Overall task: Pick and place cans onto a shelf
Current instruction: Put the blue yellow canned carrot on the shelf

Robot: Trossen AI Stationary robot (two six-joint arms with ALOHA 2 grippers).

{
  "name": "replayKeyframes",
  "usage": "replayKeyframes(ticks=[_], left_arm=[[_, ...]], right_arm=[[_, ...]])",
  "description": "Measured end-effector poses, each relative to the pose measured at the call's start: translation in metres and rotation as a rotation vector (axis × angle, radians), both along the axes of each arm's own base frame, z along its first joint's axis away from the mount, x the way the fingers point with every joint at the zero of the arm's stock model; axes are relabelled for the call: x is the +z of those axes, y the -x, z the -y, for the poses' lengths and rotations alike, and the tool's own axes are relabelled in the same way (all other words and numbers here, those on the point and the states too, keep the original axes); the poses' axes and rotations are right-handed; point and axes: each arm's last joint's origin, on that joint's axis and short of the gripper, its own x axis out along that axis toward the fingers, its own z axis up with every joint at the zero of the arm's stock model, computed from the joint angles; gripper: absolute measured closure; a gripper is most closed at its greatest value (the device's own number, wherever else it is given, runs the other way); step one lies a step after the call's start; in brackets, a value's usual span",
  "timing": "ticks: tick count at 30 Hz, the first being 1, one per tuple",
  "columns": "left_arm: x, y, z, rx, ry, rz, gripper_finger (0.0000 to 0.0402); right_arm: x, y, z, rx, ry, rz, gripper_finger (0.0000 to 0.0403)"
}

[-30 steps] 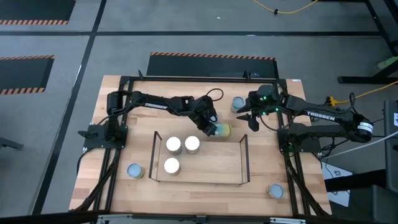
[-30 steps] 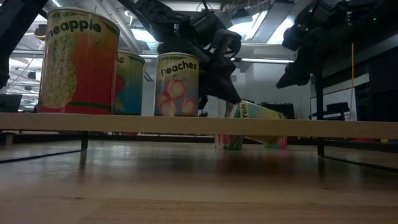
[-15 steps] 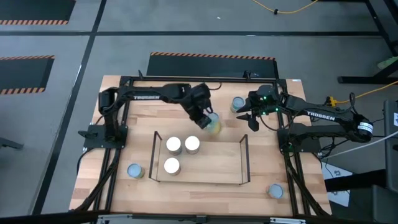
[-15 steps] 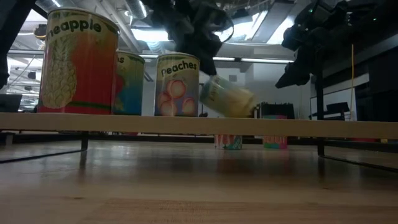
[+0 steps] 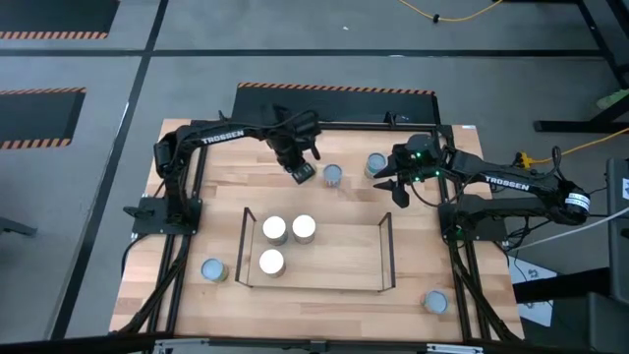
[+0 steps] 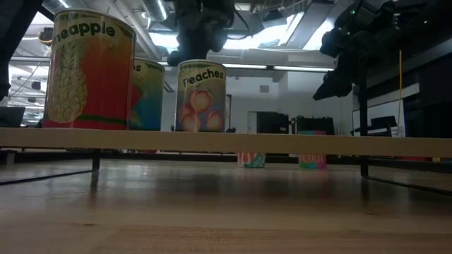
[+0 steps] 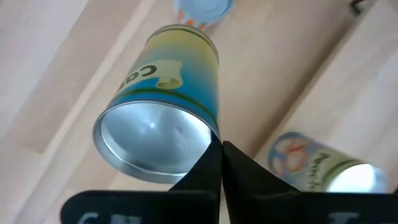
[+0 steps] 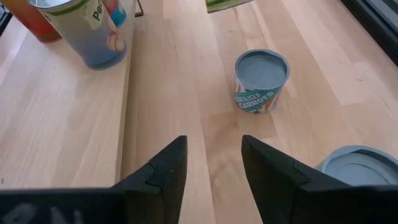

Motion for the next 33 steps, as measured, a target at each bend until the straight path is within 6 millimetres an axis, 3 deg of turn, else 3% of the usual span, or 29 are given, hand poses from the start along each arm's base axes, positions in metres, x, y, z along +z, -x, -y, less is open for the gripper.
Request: replayKeyframes(ticks=[10, 23, 33], left_arm=[[-0.023, -0.004, 0.004, -0.04, 0.008, -0.083, 0.0401], [-0.057, -0.026, 0.016, -0.083, 0.026, -0.146, 0.0401], [-0.066, -0.035, 0.02, -0.1, 0.022, -0.127, 0.0401]], right_arm=[[0.0, 0.0, 0.0, 0.0, 0.0, 0.0, 0.0244], [0.0, 0.0, 0.0, 0.0, 0.0, 0.001, 0.0244], [0.0, 0.0, 0.0, -0.001, 0.0, 0.002, 0.0244]])
